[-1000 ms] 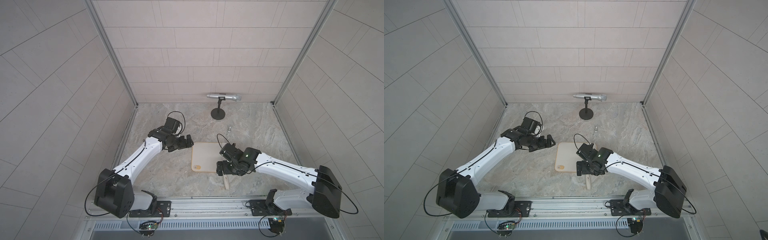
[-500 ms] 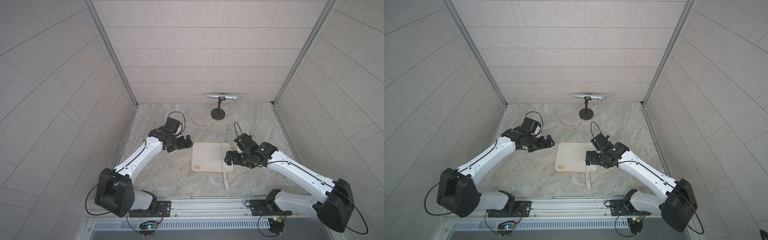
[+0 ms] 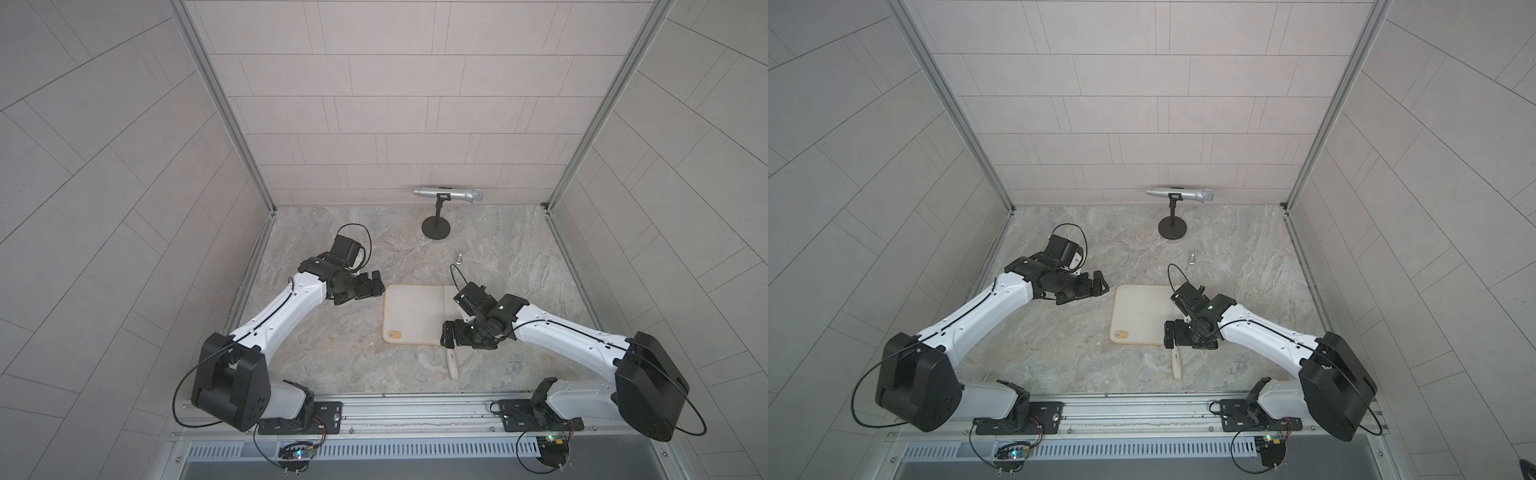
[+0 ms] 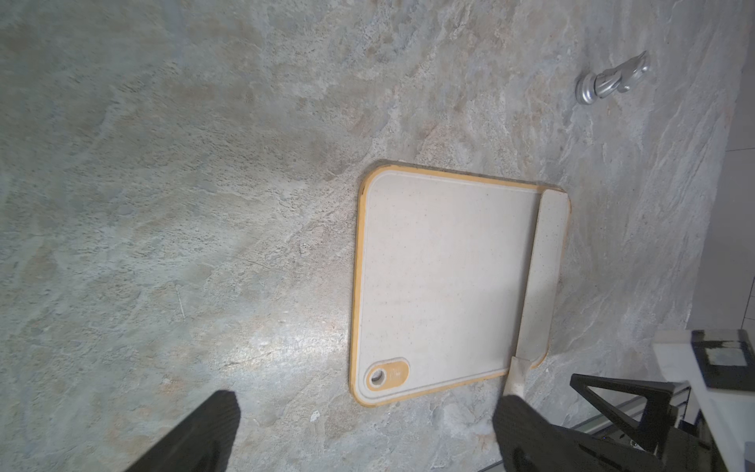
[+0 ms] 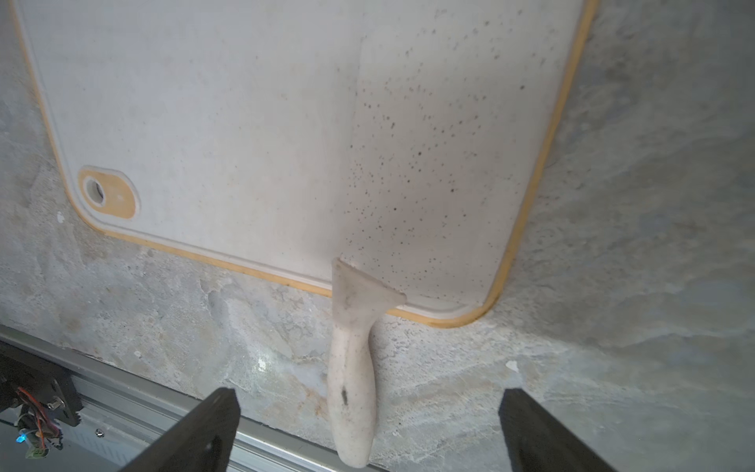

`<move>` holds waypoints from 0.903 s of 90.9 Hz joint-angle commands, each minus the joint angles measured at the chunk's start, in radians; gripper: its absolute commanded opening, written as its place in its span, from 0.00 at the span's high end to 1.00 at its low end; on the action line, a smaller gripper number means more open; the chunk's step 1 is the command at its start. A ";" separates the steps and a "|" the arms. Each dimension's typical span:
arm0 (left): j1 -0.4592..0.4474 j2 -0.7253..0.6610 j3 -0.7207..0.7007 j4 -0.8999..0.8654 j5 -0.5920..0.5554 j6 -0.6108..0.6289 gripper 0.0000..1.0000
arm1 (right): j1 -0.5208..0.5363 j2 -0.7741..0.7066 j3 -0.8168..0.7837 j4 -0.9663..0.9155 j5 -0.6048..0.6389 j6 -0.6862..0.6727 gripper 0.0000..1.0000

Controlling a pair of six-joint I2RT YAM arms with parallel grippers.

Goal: Align the knife with the edge of the cutting board
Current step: Adjust the knife at the edge of the cutting board.

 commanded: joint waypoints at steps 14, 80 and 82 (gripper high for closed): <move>-0.002 0.007 0.003 -0.018 -0.003 0.019 0.00 | 0.074 0.055 -0.049 0.111 0.054 0.093 0.12; -0.007 0.020 -0.001 -0.014 0.022 0.019 0.00 | 0.192 0.100 -0.118 0.196 0.144 0.246 0.46; -0.007 0.020 -0.001 -0.014 0.021 0.017 0.00 | 0.193 0.100 -0.119 0.195 0.146 0.247 0.47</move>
